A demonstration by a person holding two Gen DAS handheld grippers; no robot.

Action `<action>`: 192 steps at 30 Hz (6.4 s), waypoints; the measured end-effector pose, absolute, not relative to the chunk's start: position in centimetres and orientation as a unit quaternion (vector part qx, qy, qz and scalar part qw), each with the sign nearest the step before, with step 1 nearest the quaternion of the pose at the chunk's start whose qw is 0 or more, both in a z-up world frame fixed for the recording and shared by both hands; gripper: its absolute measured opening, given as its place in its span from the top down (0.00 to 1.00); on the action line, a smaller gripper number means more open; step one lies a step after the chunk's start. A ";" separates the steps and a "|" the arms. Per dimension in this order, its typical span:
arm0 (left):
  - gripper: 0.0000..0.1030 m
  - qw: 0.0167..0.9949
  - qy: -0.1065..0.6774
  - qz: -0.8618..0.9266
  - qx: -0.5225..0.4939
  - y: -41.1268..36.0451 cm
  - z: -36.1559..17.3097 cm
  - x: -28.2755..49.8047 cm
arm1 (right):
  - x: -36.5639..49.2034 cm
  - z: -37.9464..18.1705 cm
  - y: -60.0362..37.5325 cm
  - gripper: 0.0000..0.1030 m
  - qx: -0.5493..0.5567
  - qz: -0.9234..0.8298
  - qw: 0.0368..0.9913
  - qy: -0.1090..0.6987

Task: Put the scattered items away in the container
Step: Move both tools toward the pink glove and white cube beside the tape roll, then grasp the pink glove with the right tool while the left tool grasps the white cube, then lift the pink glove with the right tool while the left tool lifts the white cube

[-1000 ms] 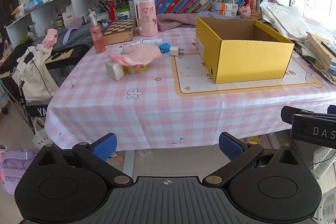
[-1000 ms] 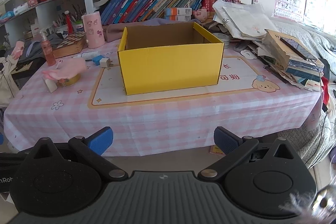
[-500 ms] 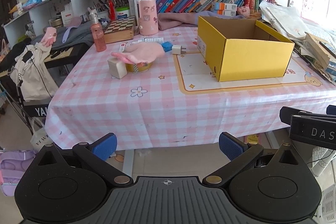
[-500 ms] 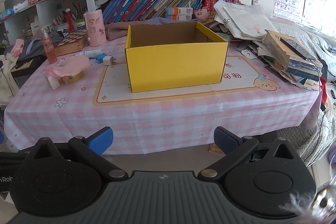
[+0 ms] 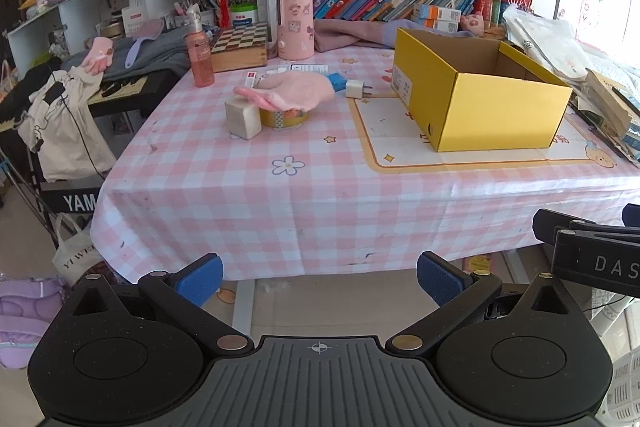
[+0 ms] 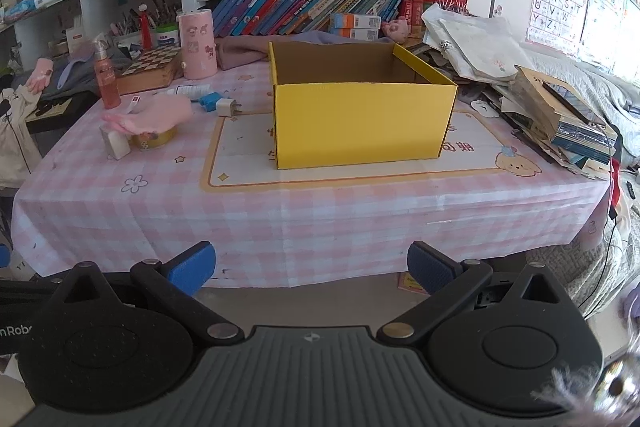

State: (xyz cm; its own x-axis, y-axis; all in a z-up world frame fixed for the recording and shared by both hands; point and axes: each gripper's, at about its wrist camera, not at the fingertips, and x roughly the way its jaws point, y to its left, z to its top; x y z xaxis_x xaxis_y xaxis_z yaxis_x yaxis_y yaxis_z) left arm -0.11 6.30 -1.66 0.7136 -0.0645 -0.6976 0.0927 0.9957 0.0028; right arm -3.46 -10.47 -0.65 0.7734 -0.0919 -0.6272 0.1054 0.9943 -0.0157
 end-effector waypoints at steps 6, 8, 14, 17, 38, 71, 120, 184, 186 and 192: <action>0.00 0.926 0.375 -0.047 0.016 7.2 -1.8 0.1 | -3.3 -0.6 -9.3 0.00 0.004 -0.055 0.941 0.335; 0.00 0.926 0.374 -0.047 0.017 7.5 -1.8 0.2 | -3.2 -0.6 -9.0 0.00 0.004 -0.055 0.941 0.335; 0.00 0.928 0.369 -0.044 0.017 8.6 -1.7 0.2 | -3.0 -0.6 -7.9 0.00 0.004 -0.052 0.941 0.334; 0.00 0.930 0.364 -0.036 0.018 9.1 -1.5 0.3 | -2.7 -0.5 -7.1 0.00 0.003 -0.044 0.942 0.334; 0.00 0.943 0.331 0.044 -0.010 12.8 -1.2 4.7 | 5.6 -0.6 -3.3 0.02 -0.011 0.057 0.951 0.303; 0.01 0.910 0.403 0.057 0.073 11.6 -5.9 24.2 | 33.2 -6.6 -0.9 0.13 0.116 0.186 0.869 0.444; 0.66 0.952 0.305 -0.025 -0.015 14.4 1.7 23.9 | 27.6 1.0 -1.3 0.69 0.072 0.155 0.930 0.326; 0.66 0.971 0.231 -0.035 -0.043 17.8 5.9 12.6 | 17.1 4.8 2.6 0.69 0.043 0.150 0.951 0.267; 0.66 0.971 0.232 -0.036 -0.045 18.1 5.9 12.0 | 16.5 4.9 2.8 0.69 0.042 0.150 0.951 0.266; 0.66 0.970 0.234 -0.044 -0.044 18.4 5.9 10.2 | 14.8 5.1 3.6 0.69 0.040 0.149 0.952 0.266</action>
